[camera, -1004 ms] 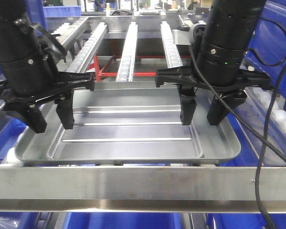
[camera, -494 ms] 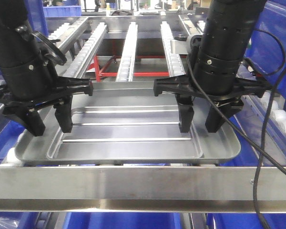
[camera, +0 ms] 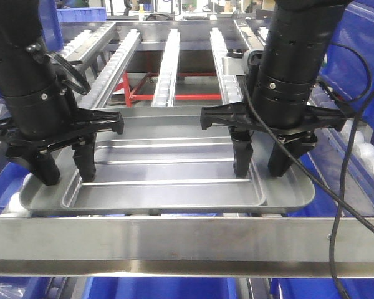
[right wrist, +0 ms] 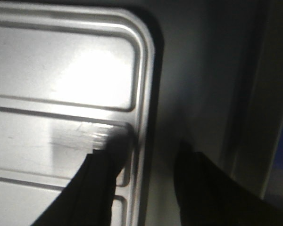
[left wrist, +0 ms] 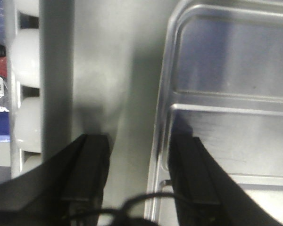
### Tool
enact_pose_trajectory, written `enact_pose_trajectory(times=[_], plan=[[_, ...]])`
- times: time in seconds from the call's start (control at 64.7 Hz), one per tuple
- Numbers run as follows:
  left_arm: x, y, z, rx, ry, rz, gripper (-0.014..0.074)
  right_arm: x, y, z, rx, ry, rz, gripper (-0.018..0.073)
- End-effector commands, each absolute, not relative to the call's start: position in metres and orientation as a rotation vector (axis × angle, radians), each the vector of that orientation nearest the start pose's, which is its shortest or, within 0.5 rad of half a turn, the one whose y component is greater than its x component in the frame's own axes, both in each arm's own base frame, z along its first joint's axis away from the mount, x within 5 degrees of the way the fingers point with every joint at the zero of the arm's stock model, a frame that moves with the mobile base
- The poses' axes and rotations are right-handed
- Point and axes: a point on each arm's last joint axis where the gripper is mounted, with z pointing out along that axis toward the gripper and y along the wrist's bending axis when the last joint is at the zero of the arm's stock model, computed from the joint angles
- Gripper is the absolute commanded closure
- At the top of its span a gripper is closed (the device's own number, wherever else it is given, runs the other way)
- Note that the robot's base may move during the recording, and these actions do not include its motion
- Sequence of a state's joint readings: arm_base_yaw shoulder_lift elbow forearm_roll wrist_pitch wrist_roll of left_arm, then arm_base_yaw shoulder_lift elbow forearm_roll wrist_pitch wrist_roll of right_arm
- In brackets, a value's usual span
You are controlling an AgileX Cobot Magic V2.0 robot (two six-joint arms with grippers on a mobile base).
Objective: Grab silver tray and place in blue box
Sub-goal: 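Close both grippers on the tray's short rims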
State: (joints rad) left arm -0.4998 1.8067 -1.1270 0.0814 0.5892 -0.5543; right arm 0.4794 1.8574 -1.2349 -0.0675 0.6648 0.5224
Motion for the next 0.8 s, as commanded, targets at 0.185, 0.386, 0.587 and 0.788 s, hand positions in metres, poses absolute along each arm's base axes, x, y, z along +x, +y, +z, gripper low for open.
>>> enact_pose_trajectory(times=[0.185,0.386,0.587,0.788], plan=[[0.3188,-0.1719,0.2039,0.018,2.694,-0.249,0.0368,0.3402,0.1720,0.2166,-0.019,2.679,0.242,0.0145],[0.3188,-0.1719,0.2039,0.018,2.694,-0.249,0.0368,0.3403,0.1721,0.2166,-0.019,2.678,0.242,0.0145],[0.3188,-0.1719,0.2039,0.018,2.694,-0.249,0.0368,0.3403,0.1721,0.2167,-0.019,2.677,0.243,0.0145],[0.3187,-0.1721,0.2038,0.015,2.696,-0.252,0.0368,0.3409,0.1724,0.2160,-0.020,2.675,0.245,0.0145]])
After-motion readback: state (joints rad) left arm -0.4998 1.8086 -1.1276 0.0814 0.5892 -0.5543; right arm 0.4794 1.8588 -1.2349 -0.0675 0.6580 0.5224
